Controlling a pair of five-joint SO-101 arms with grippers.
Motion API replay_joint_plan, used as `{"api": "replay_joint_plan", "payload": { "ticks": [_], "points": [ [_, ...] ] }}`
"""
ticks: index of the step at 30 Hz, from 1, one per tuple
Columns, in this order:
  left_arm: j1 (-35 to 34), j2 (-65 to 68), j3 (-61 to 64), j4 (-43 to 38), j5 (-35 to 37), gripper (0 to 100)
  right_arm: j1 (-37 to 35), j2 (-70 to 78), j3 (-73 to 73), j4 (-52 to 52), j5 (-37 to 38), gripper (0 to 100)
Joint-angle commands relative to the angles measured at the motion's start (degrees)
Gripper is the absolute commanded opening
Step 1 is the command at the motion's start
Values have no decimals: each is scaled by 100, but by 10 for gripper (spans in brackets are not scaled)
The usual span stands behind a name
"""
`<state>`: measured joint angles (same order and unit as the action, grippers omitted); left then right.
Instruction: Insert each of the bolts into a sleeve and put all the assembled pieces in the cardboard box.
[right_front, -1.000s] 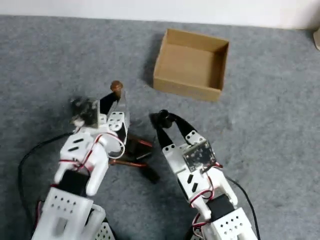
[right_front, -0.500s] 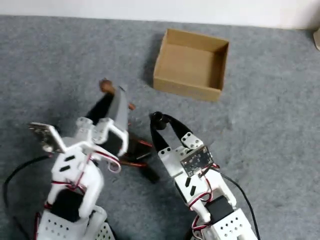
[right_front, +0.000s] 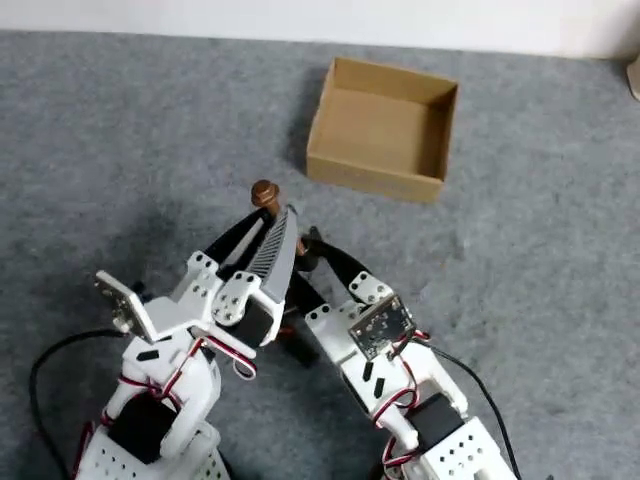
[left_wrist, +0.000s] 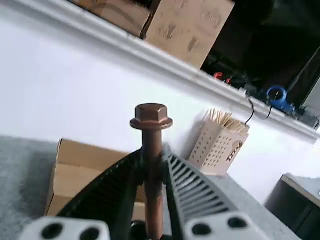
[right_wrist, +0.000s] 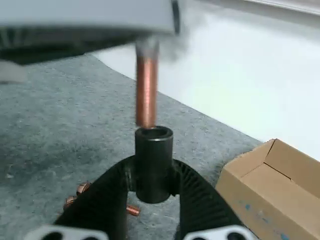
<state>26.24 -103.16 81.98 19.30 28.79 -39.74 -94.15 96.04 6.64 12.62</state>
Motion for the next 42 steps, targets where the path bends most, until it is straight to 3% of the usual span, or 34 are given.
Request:
{"api": "replay_joint_plan", "payload": {
  "ticks": [1, 8, 11, 19, 27, 36, 38, 42],
  "points": [
    [92, -84, 48, -149, -35, 5, -40, -92, 646, -22, 0, 5],
    [92, -84, 338, -149, -53, 6, -66, -92, 646, -22, 484, 5],
    [92, -92, 541, -149, -378, 6, -57, -92, 646, -22, 484, 5],
    [-127, -92, 1244, -941, -519, 6, -40, -101, 637, -22, 501, 5],
    [-119, -92, 1253, -369, -519, 6, 163, -101, 620, -22, 492, 5],
    [-136, -92, 1279, -325, -519, 9, 242, -101, 611, -57, 484, 5],
    [-189, -92, 1288, -325, -519, 47, 242, -101, 611, -57, 484, 5],
    [-189, -84, 1253, -26, -519, 246, 242, -101, 611, -57, 492, 5]
  ]
}}
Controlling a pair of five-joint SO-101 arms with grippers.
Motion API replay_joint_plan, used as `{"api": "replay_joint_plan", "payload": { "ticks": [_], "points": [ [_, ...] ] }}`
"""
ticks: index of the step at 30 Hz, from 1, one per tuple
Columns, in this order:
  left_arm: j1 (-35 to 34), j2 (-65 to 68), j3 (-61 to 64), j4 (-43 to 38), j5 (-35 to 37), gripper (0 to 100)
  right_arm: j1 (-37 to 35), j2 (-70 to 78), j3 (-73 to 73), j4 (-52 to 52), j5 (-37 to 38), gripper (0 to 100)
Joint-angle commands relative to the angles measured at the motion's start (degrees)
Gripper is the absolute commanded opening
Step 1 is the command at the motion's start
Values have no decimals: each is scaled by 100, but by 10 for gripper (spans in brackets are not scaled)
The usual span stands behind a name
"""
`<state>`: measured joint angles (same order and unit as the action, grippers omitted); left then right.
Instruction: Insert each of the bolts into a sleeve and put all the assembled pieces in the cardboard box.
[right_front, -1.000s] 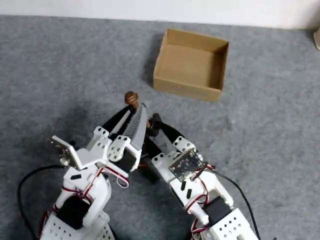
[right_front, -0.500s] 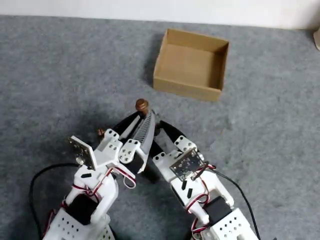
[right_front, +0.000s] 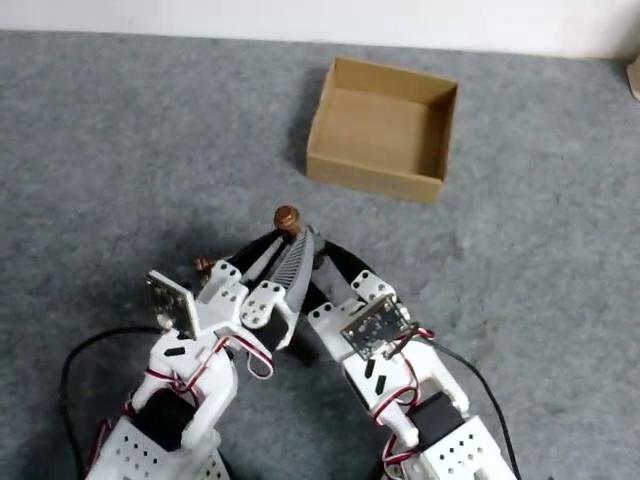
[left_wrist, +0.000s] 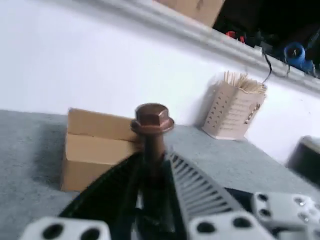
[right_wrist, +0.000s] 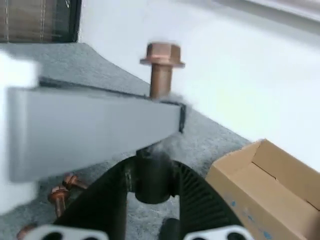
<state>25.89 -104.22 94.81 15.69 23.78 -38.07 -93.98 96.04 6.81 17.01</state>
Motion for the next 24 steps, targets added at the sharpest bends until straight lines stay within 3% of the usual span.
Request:
{"api": "replay_joint_plan", "payload": {
  "ticks": [1, 5, 17, 24],
  "points": [
    [-154, 22, -75, 554, -18, 292, 75, -119, 611, -75, 53, 5],
    [-145, 22, -462, 1310, 9, 335, 75, -119, 620, -75, 62, 5],
    [-224, 4, -998, 1371, 299, 298, 75, -119, 629, -75, 62, 5],
    [-1024, 4, -1622, 1943, 422, 298, 84, -119, 637, -75, 62, 5]
  ]
}}
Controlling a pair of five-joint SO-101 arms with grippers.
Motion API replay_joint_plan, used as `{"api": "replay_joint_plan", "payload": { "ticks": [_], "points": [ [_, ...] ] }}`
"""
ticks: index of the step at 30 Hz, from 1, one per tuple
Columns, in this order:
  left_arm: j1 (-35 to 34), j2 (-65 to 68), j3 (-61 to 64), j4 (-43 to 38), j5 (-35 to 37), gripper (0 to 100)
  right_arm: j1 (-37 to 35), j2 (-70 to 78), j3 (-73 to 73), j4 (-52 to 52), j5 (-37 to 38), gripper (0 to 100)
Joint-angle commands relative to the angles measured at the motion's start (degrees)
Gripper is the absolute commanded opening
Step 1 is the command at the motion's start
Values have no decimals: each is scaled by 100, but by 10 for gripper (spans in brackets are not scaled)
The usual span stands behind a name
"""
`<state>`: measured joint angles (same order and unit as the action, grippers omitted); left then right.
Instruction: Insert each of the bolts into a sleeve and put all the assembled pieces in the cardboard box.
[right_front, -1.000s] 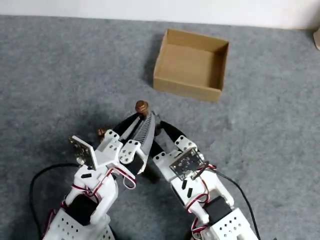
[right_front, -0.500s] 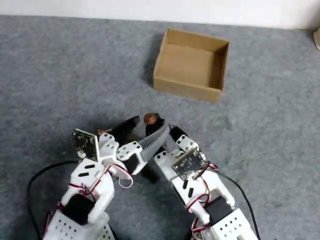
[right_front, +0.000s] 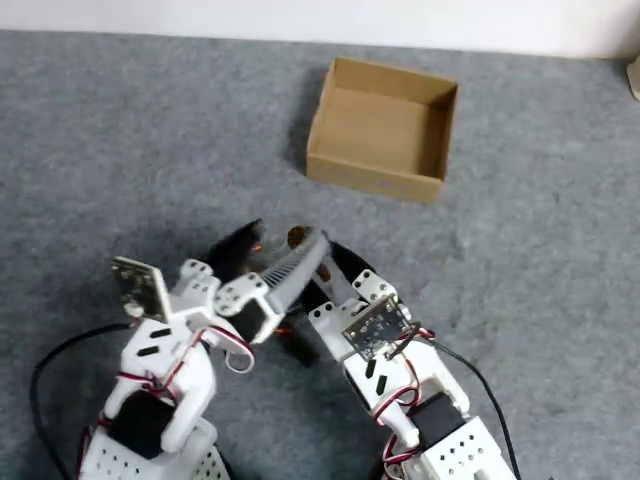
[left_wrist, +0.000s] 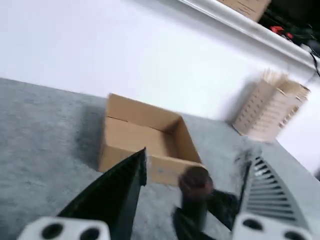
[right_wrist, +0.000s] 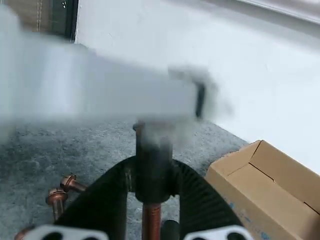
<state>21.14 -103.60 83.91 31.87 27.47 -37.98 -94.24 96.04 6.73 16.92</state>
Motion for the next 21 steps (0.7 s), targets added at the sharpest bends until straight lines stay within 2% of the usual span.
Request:
{"api": "replay_joint_plan", "payload": {
  "ticks": [1, 4, 7, 10, 13, 17, 21],
  "points": [
    [-743, -48, -585, 431, 53, 298, 75, -92, 637, -66, 70, 5],
    [-1402, -40, -664, 826, 0, 298, 101, -92, 637, -48, 70, 5],
    [-1824, -31, -796, 1240, -782, 279, 321, -75, 629, -40, 70, 5],
    [-1798, -13, -760, 1310, -1547, 190, 567, -48, 611, 66, 62, 5],
    [-1437, 259, -549, 1178, -2154, 143, 620, -75, 514, 831, 62, 5],
    [-1103, 1613, -593, 677, -2769, 136, 769, 66, -391, 1701, 53, 5],
    [-1323, 3758, -1253, 105, -2822, 0, 1200, 743, -1042, 1815, 53, 5]
  ]
}}
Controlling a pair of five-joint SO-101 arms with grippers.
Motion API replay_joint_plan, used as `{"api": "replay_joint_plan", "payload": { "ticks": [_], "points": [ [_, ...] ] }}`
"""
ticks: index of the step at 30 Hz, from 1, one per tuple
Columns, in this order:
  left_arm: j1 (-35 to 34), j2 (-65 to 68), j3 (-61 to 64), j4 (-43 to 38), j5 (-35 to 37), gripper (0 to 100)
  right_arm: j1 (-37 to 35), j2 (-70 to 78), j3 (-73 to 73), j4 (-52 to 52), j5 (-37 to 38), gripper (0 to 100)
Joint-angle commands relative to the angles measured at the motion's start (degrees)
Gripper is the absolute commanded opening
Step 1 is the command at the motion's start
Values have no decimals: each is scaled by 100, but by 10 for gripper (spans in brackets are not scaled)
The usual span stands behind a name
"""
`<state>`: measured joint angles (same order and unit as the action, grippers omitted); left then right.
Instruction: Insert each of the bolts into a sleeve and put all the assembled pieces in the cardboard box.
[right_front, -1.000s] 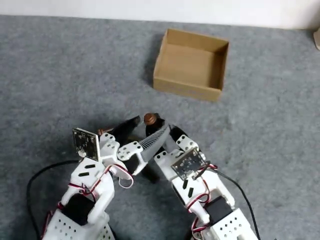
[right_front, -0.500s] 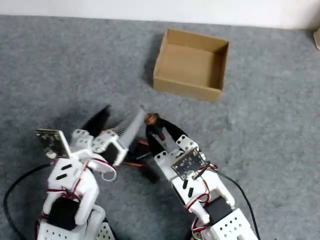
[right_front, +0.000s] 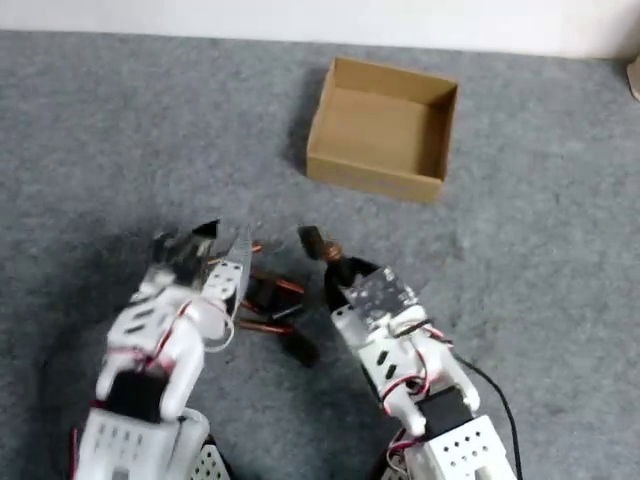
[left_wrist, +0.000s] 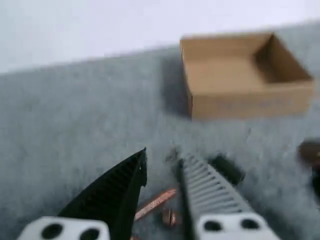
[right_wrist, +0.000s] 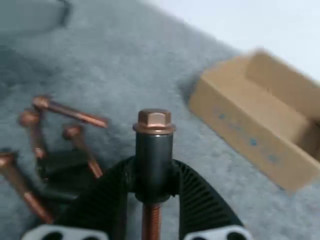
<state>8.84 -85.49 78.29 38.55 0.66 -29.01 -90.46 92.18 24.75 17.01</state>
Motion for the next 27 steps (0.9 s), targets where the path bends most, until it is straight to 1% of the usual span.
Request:
{"api": "replay_joint_plan", "payload": {
  "ticks": [1, 2, 5, 7, 10, 13, 15, 19, 22, 27],
  "points": [
    [-198, 2510, -884, -686, -149, 16, 418, 664, -857, 13, 62, 5],
    [-303, 3029, -1077, -800, -123, 15, 532, 998, -1156, 13, 70, 5],
    [-620, 4382, -1648, -1020, 273, 7, 892, 2264, -2202, 13, 79, 5],
    [-752, 4998, -2009, -1020, 510, 7, 1051, 3275, -3116, 13, 79, 5],
    [-787, 5622, -2334, -1029, 571, 7, 1279, 4875, -4690, 13, 79, 5],
    [-760, 6000, -2527, -1046, 554, 7, 1516, 6510, -6369, 48, 79, 5],
    [-769, 6158, -2580, -1196, 554, 7, 1657, 7609, -7442, 259, 79, 5],
    [-787, 6369, -2580, -1468, 554, 10, 1859, 9692, -9692, 1051, 53, 5],
    [-760, 6422, -2598, -1486, 554, 10, 1947, 11081, -11301, 1622, 53, 5],
    [-760, 6422, -2607, -1495, 554, 10, 2088, 12945, -13763, 2527, 44, 5]
  ]
}}
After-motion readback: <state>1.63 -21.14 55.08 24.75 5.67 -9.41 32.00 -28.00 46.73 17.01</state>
